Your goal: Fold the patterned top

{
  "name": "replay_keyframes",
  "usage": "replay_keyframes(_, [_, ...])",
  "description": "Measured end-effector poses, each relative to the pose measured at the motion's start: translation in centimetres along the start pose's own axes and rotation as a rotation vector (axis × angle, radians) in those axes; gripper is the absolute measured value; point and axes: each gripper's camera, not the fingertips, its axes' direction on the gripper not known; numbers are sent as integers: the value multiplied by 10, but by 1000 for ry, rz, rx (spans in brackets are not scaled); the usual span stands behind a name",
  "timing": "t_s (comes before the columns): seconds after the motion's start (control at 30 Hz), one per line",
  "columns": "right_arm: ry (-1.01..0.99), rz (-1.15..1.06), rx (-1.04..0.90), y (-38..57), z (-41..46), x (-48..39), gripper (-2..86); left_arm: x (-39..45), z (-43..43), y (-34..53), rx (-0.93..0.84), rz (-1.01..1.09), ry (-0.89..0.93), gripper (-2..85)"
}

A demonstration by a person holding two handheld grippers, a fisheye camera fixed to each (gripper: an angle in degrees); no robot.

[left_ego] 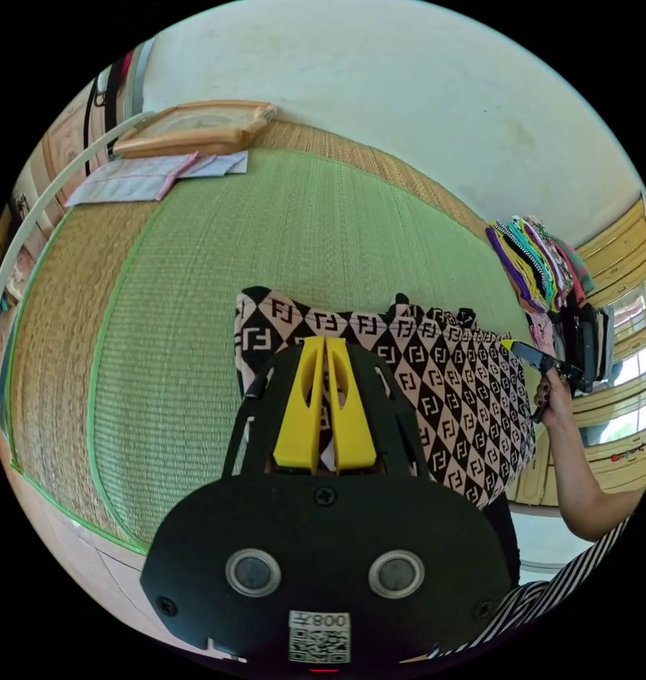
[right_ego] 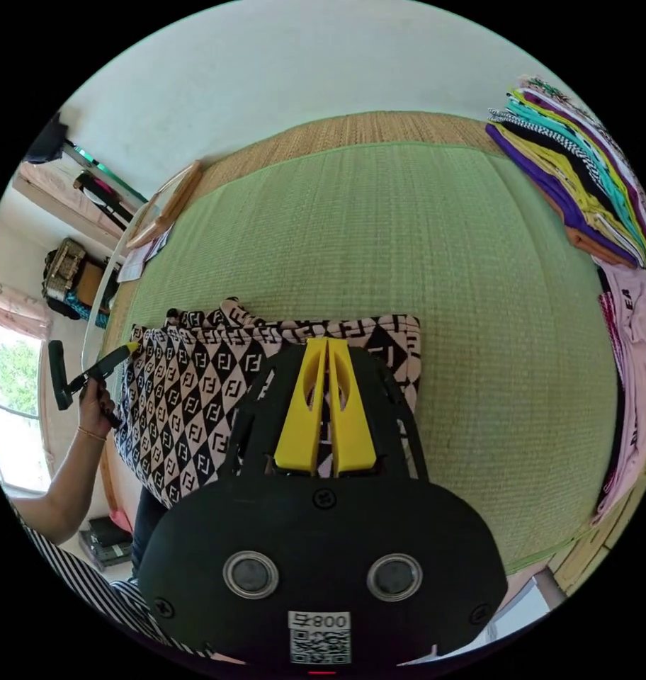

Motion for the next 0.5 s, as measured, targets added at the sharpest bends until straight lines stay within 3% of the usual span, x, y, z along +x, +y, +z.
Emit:
replay_keyframes(0.13, [-20,91,-8,12,-1,37,0,-19,-3,-3,-20,-64,-50,1])
replay_keyframes(0.23, [-65,126,22,17,-14,44,0,-28,-8,0,-18,-106,9,1])
replay_keyframes(0.33, [-147,31,71,26,-30,9,0,-7,-23,7,19,-34,32,1])
replay_keyframes(0.5, [-229,-229,-52,25,11,-90,0,9,-26,22,5,-26,54,1])
